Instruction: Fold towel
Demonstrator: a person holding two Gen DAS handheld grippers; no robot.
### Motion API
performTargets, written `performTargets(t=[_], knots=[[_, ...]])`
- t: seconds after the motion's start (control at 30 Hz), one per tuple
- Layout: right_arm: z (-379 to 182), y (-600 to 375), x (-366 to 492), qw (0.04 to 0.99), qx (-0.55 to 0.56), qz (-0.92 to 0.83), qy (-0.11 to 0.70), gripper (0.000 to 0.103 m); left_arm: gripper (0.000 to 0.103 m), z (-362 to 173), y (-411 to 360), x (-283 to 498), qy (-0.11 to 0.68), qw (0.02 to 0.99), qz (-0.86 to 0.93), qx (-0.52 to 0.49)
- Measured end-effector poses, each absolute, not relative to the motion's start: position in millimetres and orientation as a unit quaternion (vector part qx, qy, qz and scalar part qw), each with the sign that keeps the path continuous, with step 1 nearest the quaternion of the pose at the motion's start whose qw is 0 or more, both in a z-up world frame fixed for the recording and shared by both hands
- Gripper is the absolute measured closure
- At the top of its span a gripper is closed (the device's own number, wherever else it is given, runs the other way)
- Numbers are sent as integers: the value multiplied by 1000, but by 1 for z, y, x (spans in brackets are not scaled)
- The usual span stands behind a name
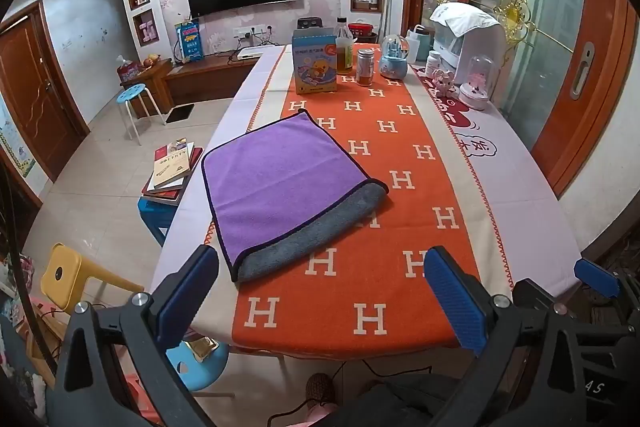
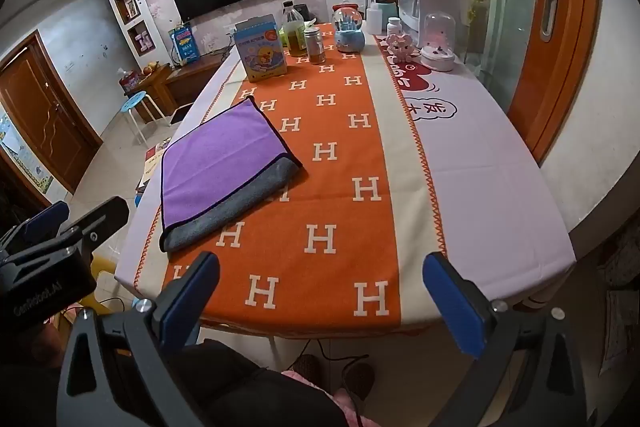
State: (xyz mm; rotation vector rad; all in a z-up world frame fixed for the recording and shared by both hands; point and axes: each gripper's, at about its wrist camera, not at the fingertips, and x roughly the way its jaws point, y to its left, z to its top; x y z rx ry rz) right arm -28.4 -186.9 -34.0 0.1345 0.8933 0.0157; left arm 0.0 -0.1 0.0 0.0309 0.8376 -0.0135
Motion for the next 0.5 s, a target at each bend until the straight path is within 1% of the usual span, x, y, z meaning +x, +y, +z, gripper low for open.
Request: performTargets(t=[0.5], knots=[[-35,-187,-27,900,64,9,432,1,1,0,0,0,407,914,-8,13]])
